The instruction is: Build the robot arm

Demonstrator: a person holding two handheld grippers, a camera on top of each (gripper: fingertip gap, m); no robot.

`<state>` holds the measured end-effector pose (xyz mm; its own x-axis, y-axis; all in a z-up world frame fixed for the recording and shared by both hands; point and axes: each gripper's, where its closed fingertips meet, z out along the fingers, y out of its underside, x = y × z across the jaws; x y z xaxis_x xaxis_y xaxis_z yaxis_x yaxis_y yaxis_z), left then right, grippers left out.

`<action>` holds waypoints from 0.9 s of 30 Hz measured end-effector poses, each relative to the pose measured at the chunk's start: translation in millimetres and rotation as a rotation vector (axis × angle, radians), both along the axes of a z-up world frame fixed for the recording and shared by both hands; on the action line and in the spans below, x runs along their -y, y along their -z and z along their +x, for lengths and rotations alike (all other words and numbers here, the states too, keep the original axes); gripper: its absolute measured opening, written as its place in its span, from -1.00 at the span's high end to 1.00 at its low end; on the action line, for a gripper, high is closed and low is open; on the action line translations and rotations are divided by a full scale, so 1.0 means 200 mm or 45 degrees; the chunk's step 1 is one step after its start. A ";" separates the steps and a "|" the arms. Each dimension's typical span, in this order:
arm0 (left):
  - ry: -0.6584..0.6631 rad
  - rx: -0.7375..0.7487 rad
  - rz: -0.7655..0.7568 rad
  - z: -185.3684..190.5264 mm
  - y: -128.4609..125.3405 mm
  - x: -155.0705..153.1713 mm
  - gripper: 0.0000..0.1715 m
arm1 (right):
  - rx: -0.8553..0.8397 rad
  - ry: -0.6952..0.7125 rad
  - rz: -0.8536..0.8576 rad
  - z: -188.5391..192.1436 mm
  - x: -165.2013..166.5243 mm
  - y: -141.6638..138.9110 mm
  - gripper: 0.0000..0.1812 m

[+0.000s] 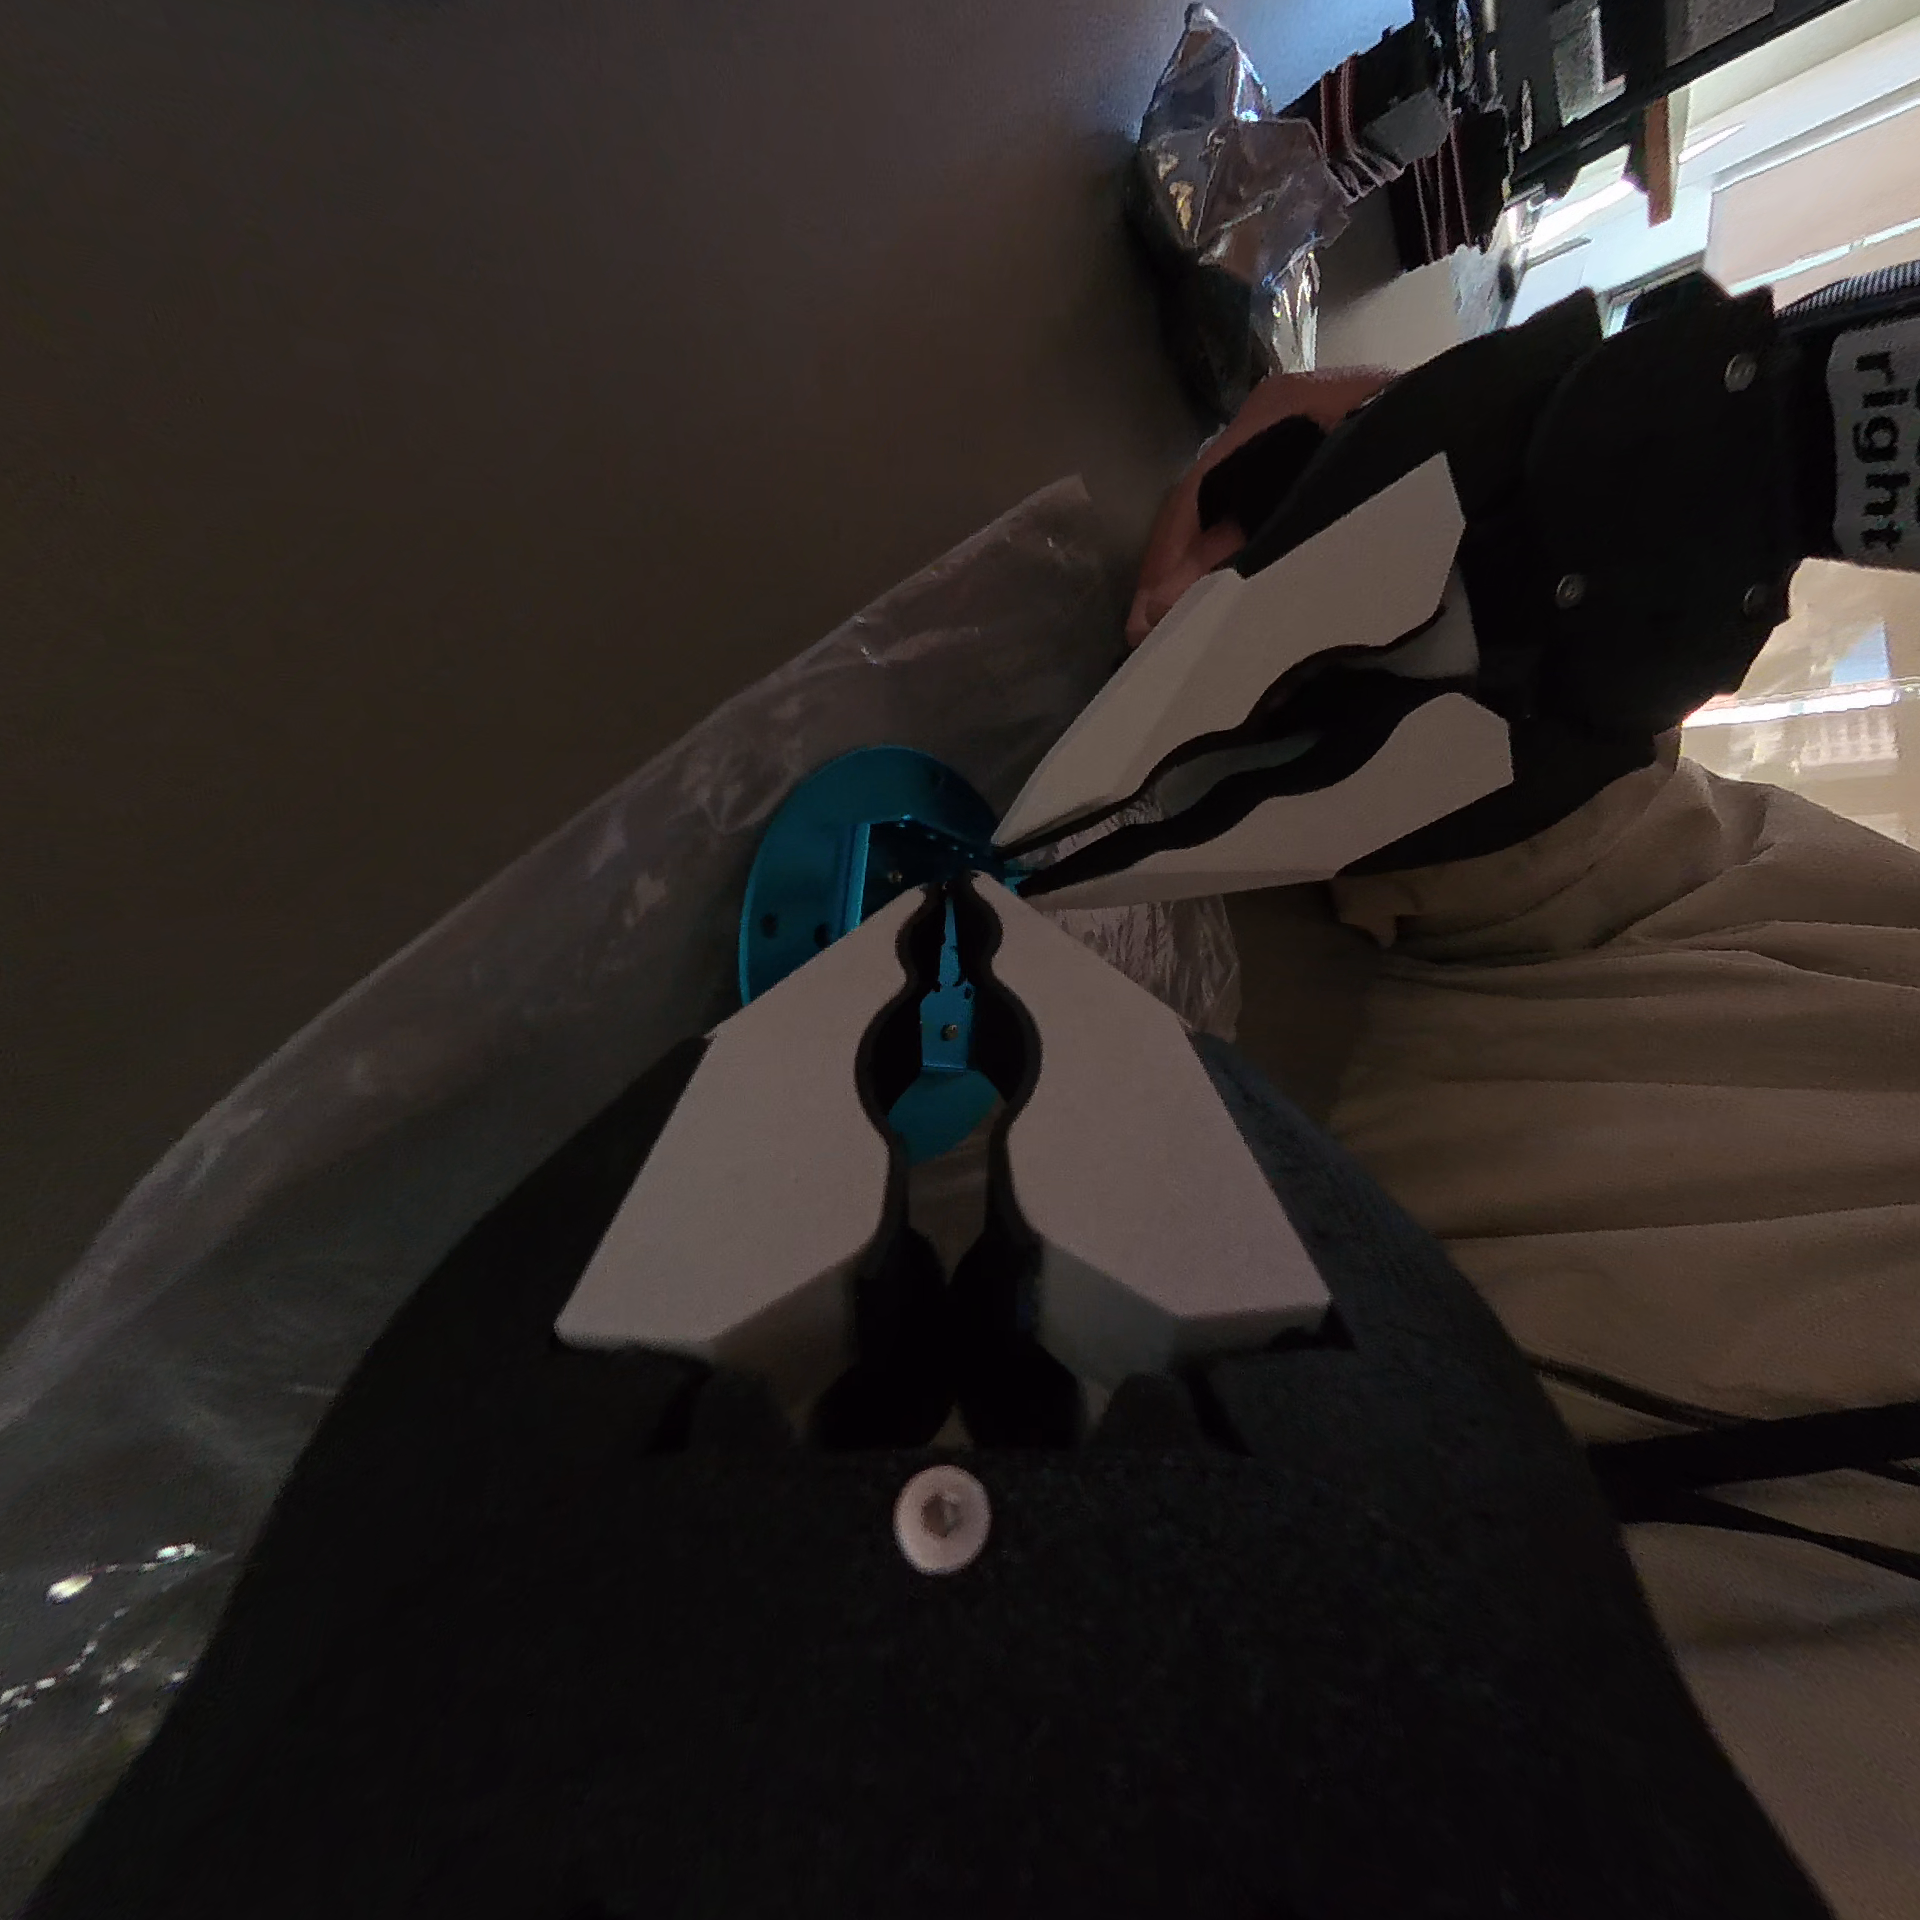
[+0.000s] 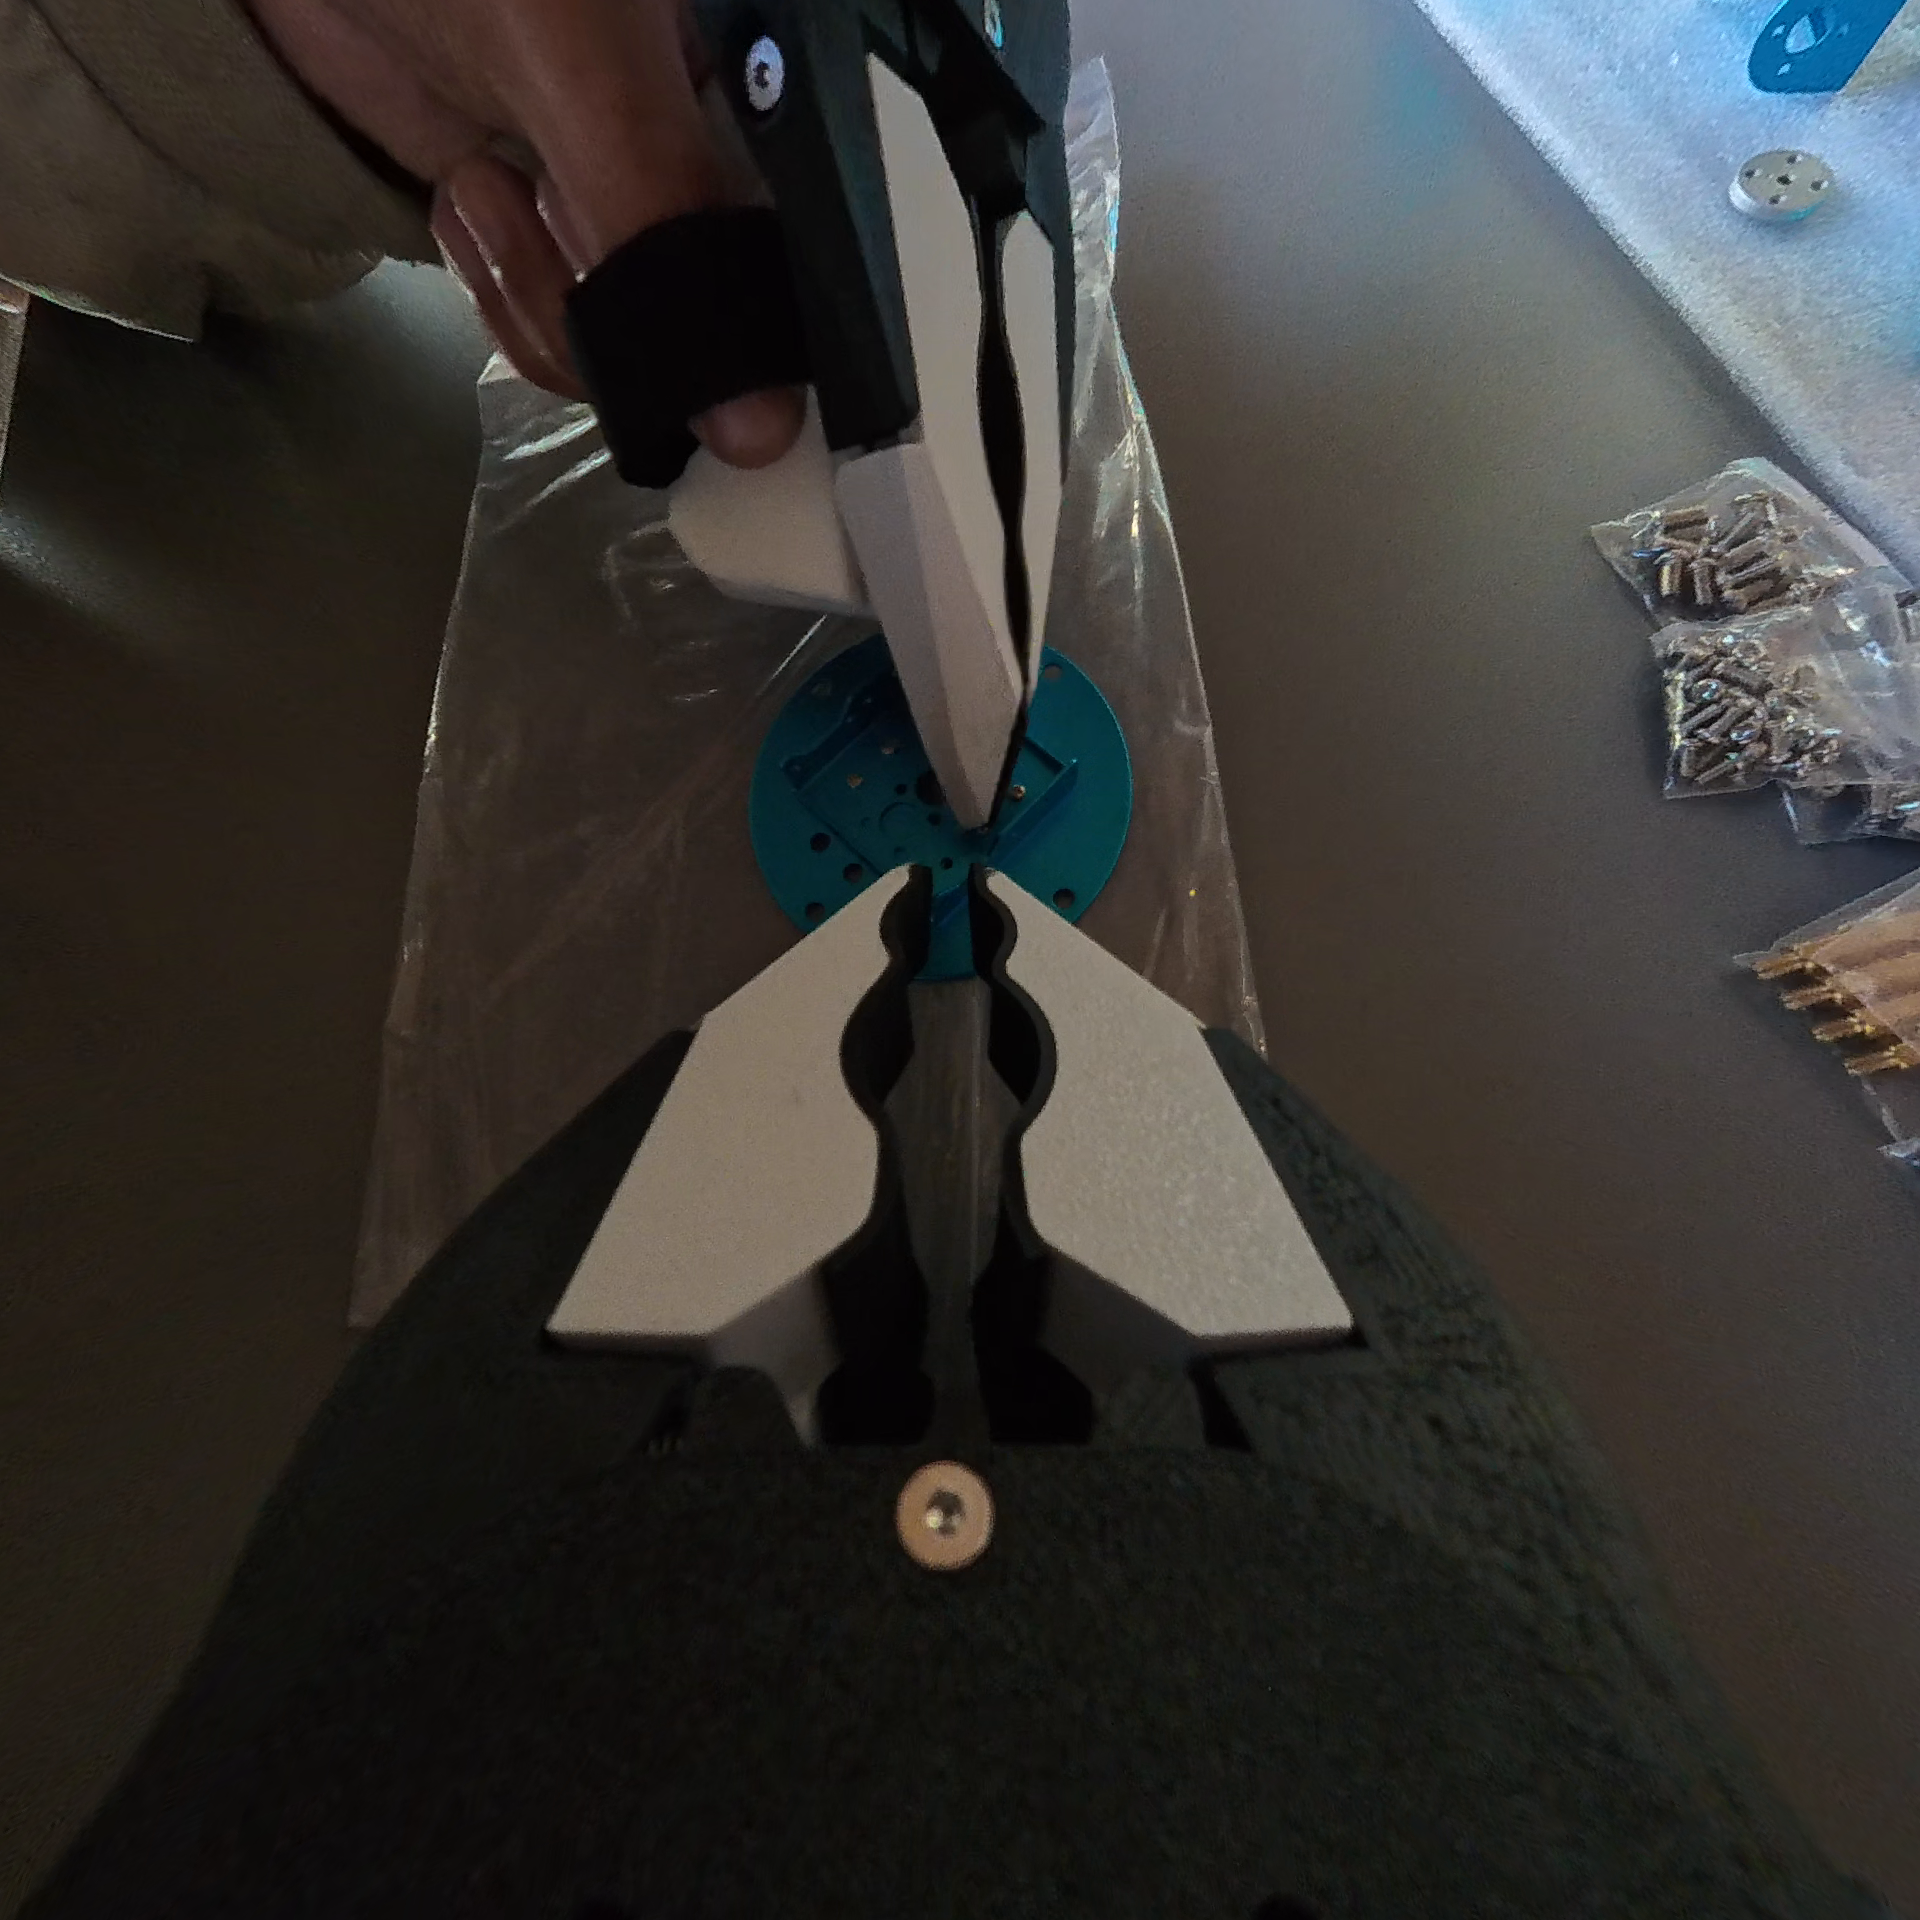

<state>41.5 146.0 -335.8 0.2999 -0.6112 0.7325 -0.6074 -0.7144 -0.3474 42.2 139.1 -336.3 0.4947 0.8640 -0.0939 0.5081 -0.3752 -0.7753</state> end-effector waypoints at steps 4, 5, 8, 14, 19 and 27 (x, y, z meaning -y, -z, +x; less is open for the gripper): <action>0.015 -0.017 0.036 0.00 0.01 0.00 0.99 | 0.008 0.001 0.012 0.00 0.00 0.00 0.93; 0.019 -0.020 0.043 0.00 0.01 0.00 0.99 | 0.009 0.002 0.012 0.00 0.00 0.00 0.93; 0.043 -0.040 0.094 0.00 0.01 0.00 0.99 | 0.010 0.004 0.013 0.00 0.00 0.00 0.93; 0.082 -0.077 0.178 0.01 0.01 -0.01 0.99 | 0.006 0.008 0.001 0.00 0.00 0.00 0.92; 0.097 -0.070 0.163 0.00 0.01 0.00 0.99 | 0.029 0.000 -0.014 0.00 0.01 0.02 0.93; 0.097 -0.034 0.158 0.00 0.01 0.00 0.99 | -0.012 0.020 -0.002 0.02 -0.01 -0.02 0.84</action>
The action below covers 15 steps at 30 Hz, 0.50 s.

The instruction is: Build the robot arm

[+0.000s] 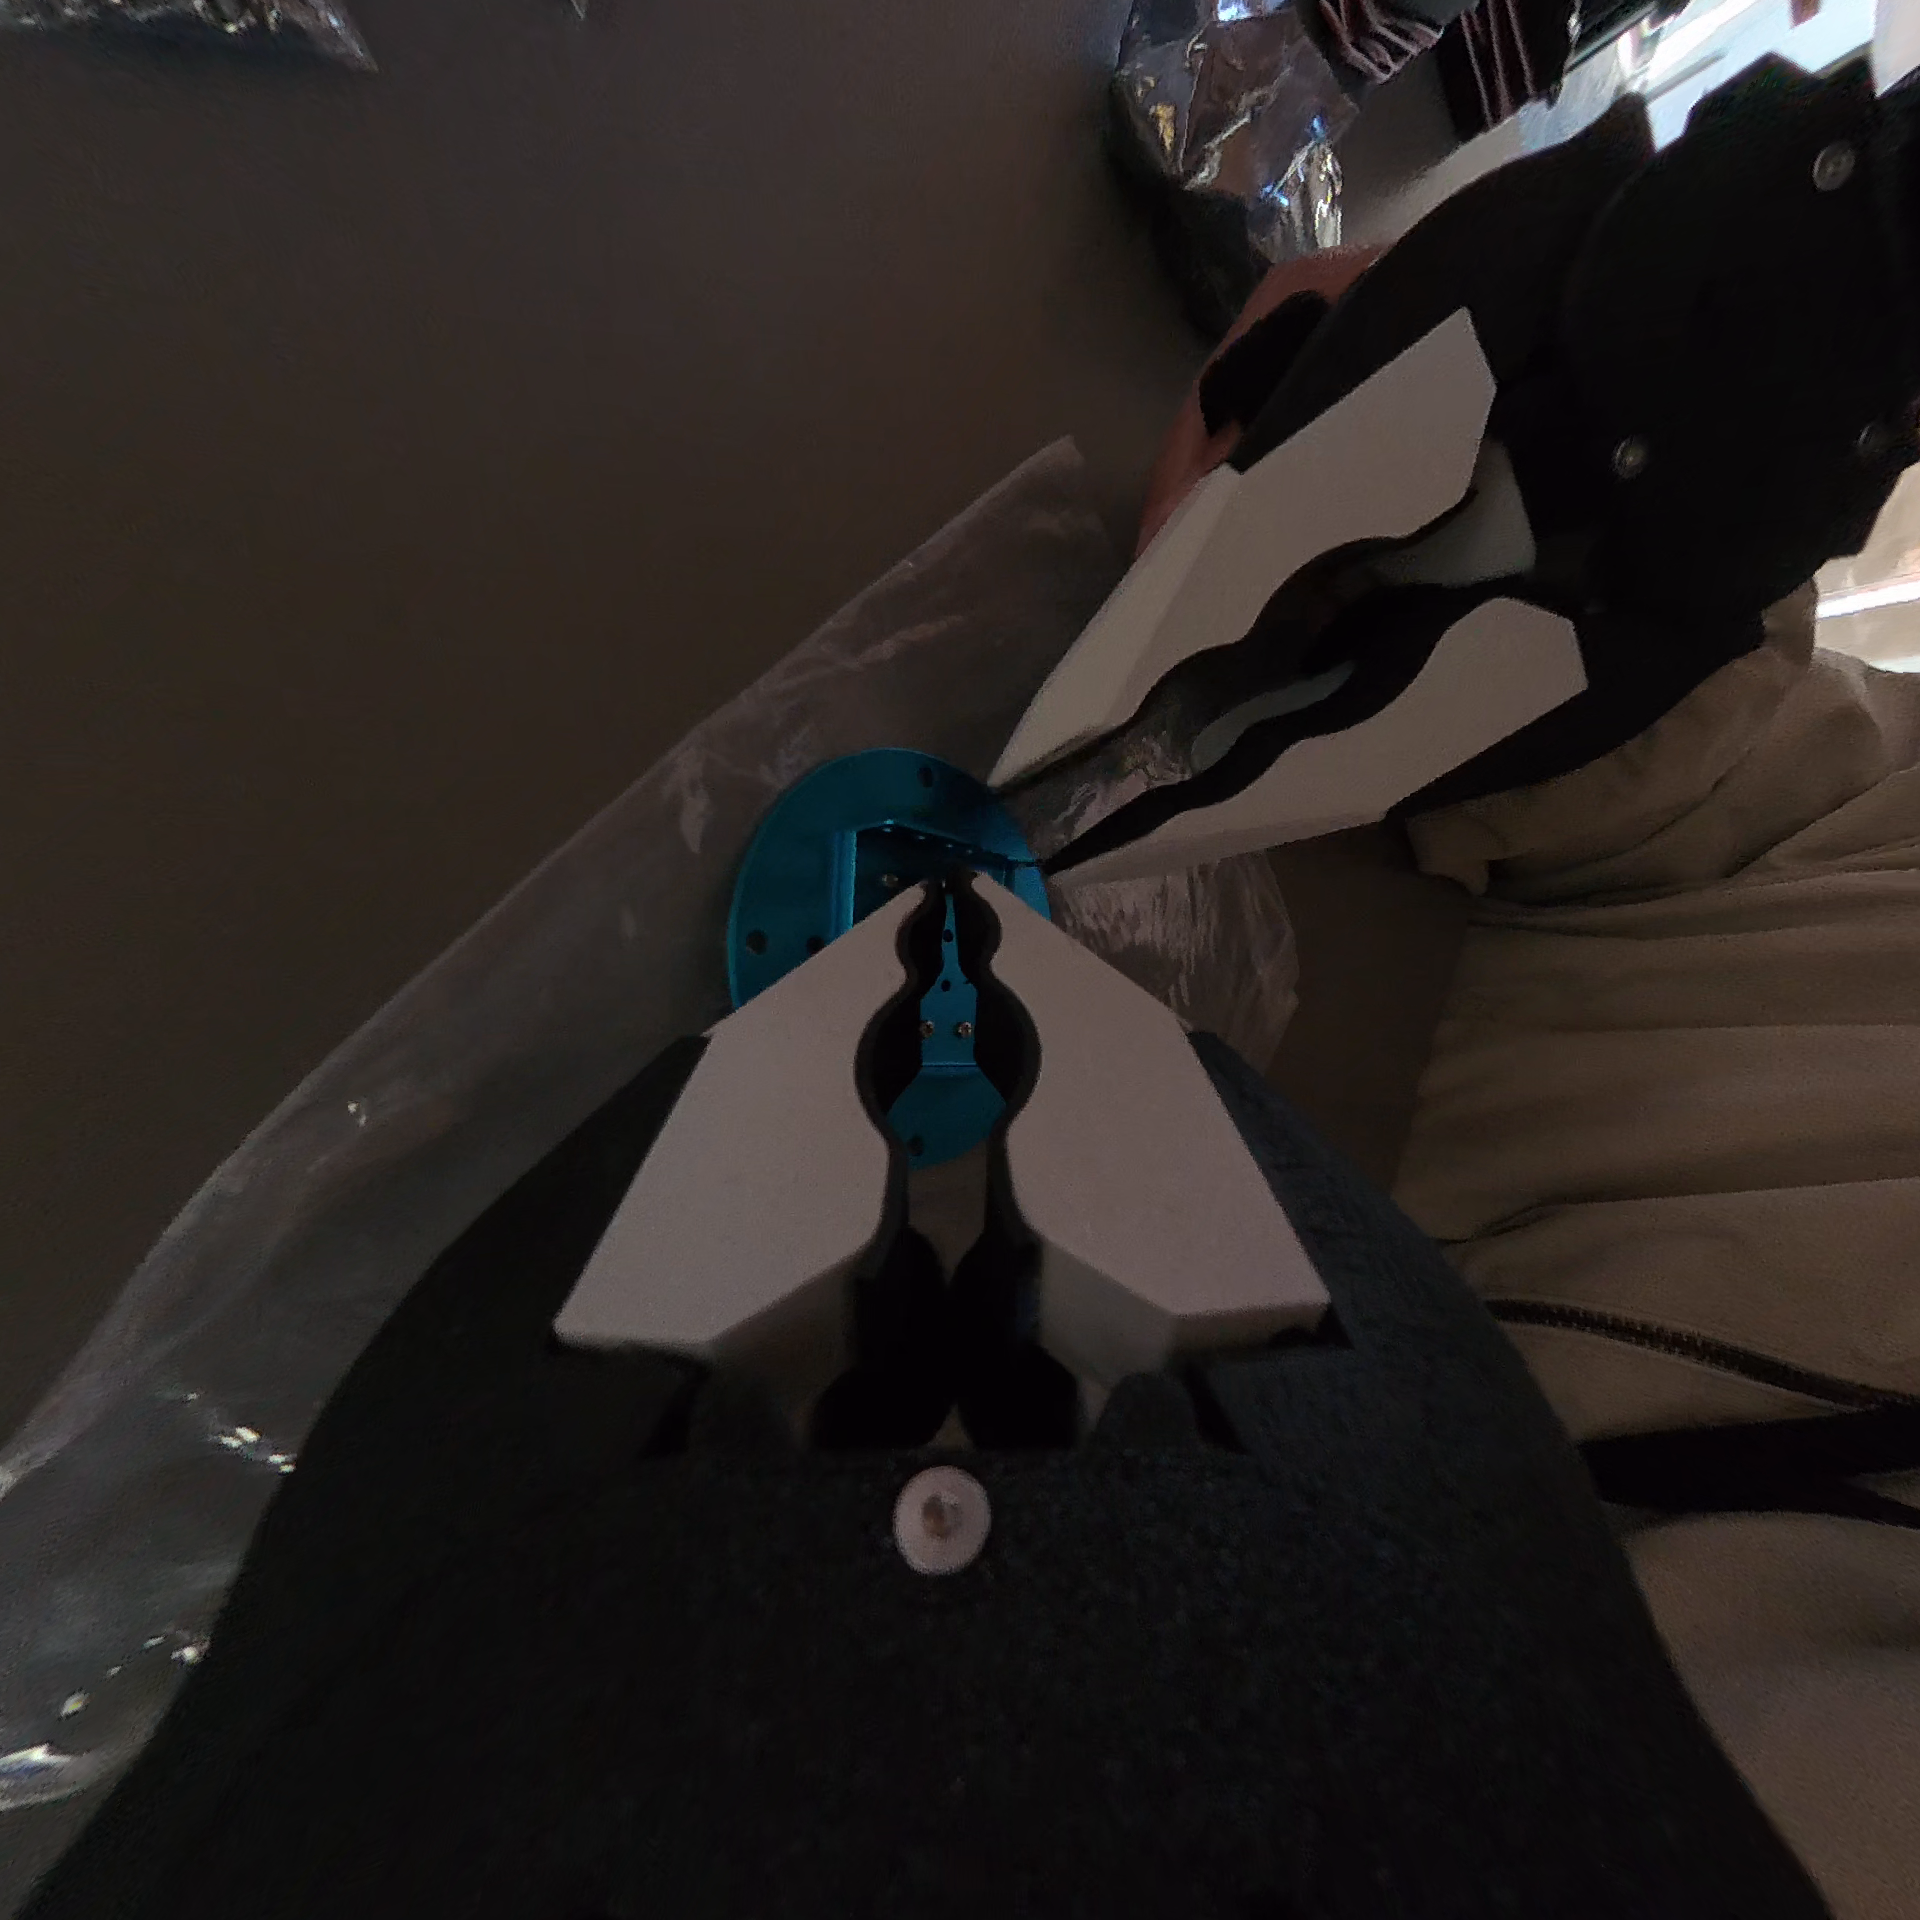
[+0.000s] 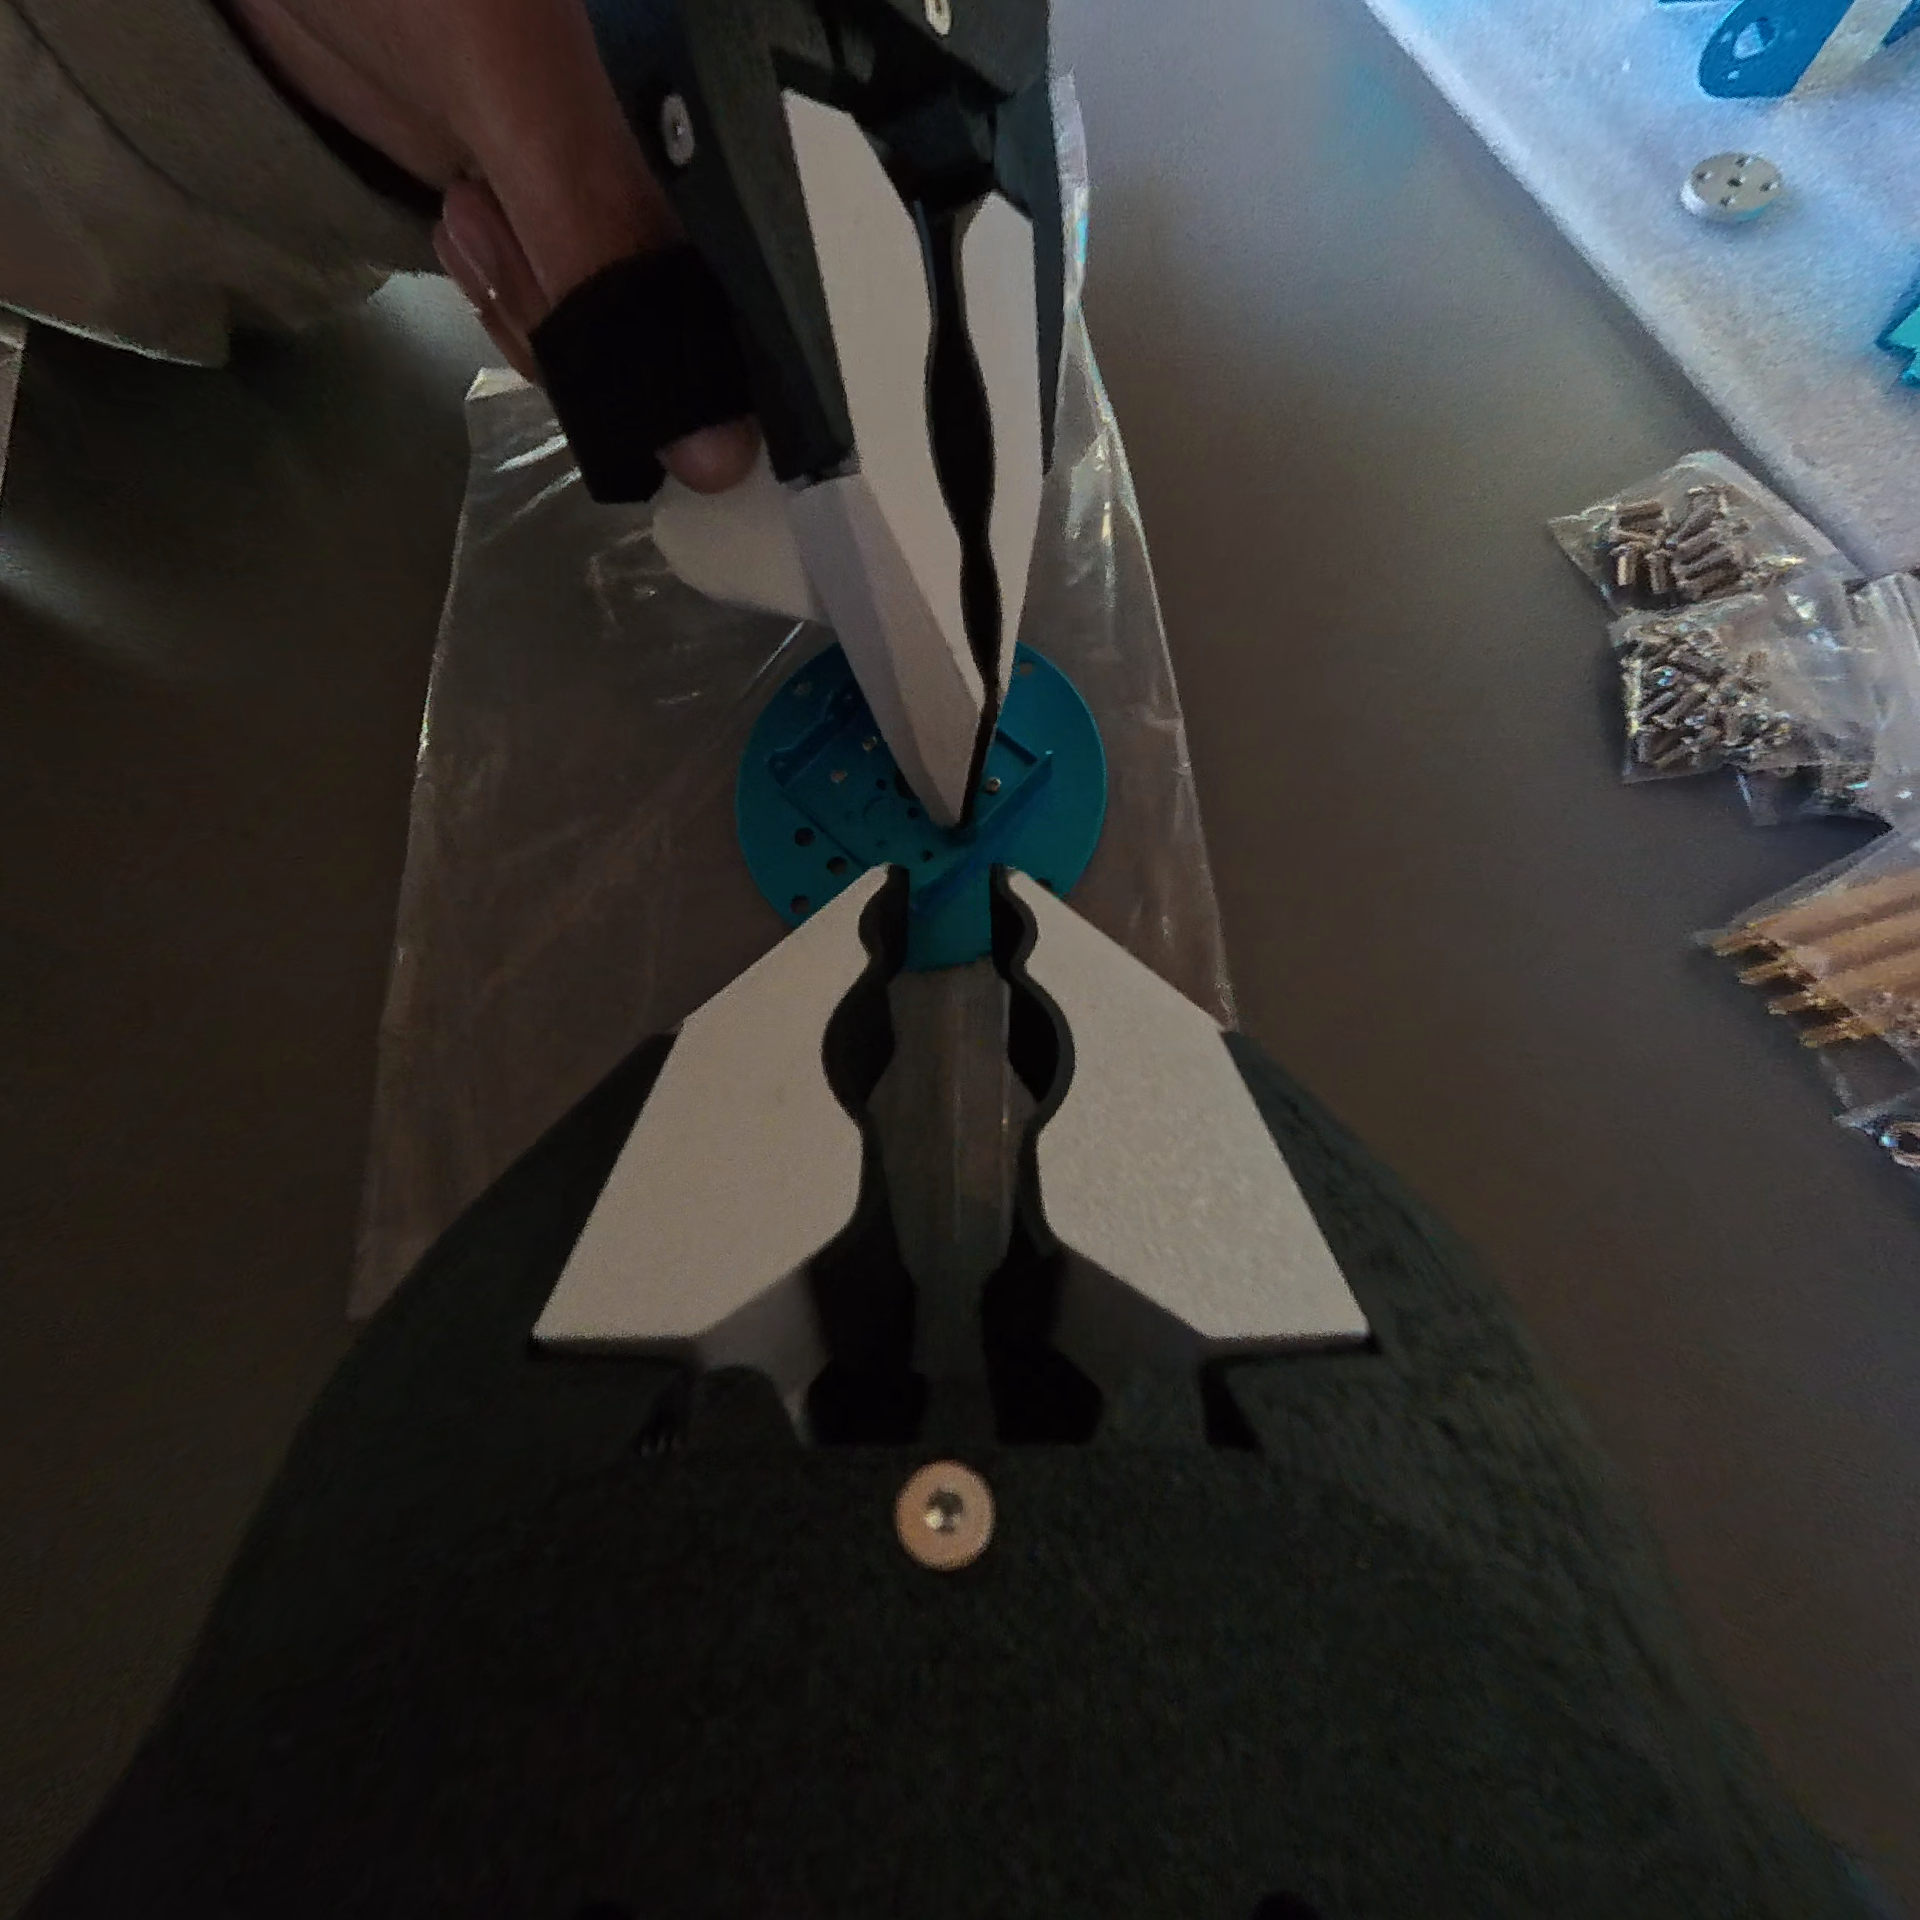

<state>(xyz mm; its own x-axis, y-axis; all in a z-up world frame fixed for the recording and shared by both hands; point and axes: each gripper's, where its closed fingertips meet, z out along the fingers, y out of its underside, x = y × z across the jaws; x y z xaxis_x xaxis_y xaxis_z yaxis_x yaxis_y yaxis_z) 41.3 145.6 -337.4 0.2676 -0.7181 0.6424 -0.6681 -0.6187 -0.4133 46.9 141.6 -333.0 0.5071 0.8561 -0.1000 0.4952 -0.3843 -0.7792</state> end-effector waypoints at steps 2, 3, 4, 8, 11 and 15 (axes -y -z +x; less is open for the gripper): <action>-0.010 0.020 -0.018 0.00 0.00 0.00 0.99 | -0.010 0.014 0.000 -0.01 0.00 -0.01 0.84; -0.014 0.030 -0.023 0.00 0.00 0.00 0.99 | -0.002 0.028 0.006 -0.02 -0.01 -0.01 0.84; -0.019 0.038 -0.027 0.00 0.00 0.00 0.99 | 0.013 0.037 0.010 -0.04 -0.01 0.00 0.86; -0.042 0.068 -0.038 0.00 0.00 0.00 1.00 | 0.072 0.147 0.032 -0.03 -0.04 0.01 1.00; -0.046 0.075 -0.028 0.00 0.00 0.00 1.00 | 0.092 0.198 0.006 -0.03 -0.03 0.01 0.98; -0.039 0.072 -0.007 0.00 0.00 0.00 0.99 | 0.117 0.246 -0.036 -0.01 -0.01 0.02 0.91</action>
